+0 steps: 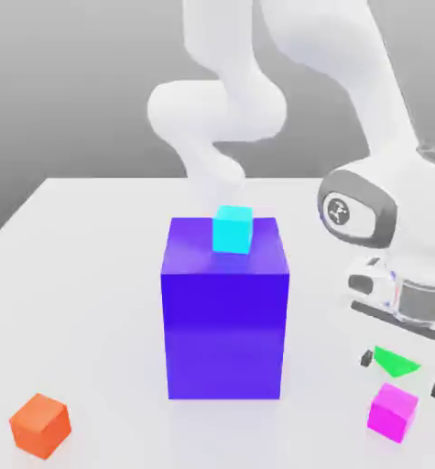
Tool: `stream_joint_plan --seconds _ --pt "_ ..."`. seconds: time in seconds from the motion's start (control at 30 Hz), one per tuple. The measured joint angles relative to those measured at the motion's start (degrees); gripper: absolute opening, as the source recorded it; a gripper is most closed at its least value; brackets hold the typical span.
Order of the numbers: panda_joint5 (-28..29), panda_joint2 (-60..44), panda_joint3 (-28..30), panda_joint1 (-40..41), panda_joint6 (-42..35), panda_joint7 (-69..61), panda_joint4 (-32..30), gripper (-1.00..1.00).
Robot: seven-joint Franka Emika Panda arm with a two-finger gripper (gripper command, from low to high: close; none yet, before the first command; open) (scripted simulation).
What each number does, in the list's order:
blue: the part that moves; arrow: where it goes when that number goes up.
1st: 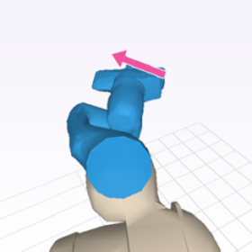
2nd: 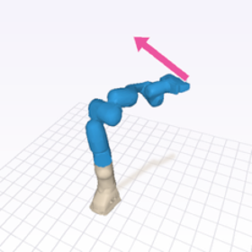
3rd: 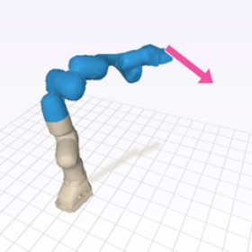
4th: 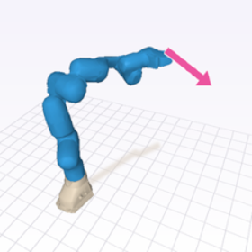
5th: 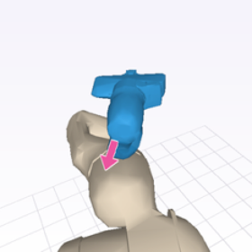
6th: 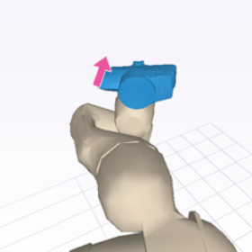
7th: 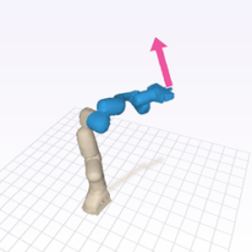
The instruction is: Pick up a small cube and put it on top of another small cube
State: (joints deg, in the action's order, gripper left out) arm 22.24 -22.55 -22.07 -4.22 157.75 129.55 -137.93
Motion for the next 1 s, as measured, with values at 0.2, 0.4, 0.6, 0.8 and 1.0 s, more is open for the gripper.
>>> stream_joint_plan --seconds 0.2,0.4,0.6,0.8,1.0 --pt "3.20 -4.11 3.46 -2.85 3.06 2.57 1.05 -1.00" --pt "-0.78 0.44 -0.18 -0.06 -0.16 -0.34 -0.21 -1.00" --pt "-11.55 12.24 -9.95 2.31 -4.50 -10.93 -6.67 -1.00" --pt "-21.60 21.96 -14.94 -4.77 -5.09 -21.89 -14.06 -1.00" --pt "-9.26 13.77 -8.37 -6.41 1.53 -13.28 -13.91 -1.00"
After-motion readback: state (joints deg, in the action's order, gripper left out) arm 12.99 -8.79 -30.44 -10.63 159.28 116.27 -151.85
